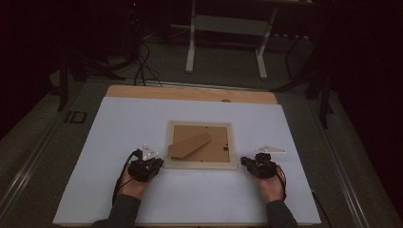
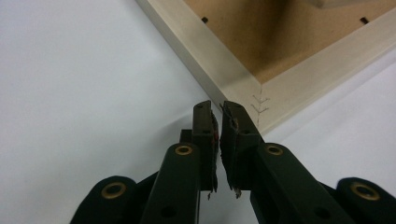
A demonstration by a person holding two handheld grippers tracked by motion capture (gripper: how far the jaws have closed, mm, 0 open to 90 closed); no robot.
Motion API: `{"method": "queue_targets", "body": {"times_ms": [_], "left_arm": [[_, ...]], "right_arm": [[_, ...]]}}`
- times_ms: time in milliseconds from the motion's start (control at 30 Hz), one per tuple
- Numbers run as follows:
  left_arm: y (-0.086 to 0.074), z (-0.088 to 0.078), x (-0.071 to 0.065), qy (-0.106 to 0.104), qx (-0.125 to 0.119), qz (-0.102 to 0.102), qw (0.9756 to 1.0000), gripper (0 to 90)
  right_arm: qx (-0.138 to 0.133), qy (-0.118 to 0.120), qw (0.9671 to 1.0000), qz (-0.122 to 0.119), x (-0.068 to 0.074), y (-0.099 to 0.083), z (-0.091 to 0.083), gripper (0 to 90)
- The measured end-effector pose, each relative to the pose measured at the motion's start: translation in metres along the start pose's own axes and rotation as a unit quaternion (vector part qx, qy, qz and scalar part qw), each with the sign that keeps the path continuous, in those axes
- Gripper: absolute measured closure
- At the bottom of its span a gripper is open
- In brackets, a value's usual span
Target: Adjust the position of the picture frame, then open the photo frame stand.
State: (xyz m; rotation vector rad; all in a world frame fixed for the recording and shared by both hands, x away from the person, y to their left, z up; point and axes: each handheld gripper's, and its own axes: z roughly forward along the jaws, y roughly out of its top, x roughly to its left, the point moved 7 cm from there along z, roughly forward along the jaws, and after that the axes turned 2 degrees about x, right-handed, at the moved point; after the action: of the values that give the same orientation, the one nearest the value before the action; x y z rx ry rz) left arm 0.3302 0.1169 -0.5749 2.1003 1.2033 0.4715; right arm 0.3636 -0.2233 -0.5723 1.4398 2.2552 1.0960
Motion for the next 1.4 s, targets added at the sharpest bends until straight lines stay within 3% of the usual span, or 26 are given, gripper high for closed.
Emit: {"method": "queue_targets", "body": {"times_ms": [267,467,567,1000,1233,1400], "left_arm": [[0.005,-0.010,0.003,-0.003,-0.028,-0.014,0.9995,81.8],[0.011,-0.020,0.006,-0.004,-0.055,-0.024,0.9982,80.3],[0.014,-0.025,0.007,-0.020,-0.068,-0.045,0.9965,79.7],[0.023,-0.043,0.011,-0.008,-0.096,-0.043,0.9944,77.9],[0.024,-0.045,0.009,-0.013,-0.102,-0.040,0.9939,70.3],[0.026,-0.048,0.007,-0.032,-0.109,-0.042,0.9926,63.1]], "right_arm": [[-0.021,0.022,0.9995,0.003,0.006,0.008,-0.010,82.9],[-0.030,0.021,0.9993,0.005,0.005,0.010,-0.015,80.4],[-0.035,0.033,0.9987,0.015,0.005,0.011,-0.018,78.9],[-0.044,0.035,0.9982,0.022,0.005,0.014,-0.023,72.3],[-0.047,0.040,0.9979,0.020,0.007,0.015,-0.025,68.2],[-0.047,0.042,0.9978,0.018,0.007,0.015,-0.026,65.9]]}}
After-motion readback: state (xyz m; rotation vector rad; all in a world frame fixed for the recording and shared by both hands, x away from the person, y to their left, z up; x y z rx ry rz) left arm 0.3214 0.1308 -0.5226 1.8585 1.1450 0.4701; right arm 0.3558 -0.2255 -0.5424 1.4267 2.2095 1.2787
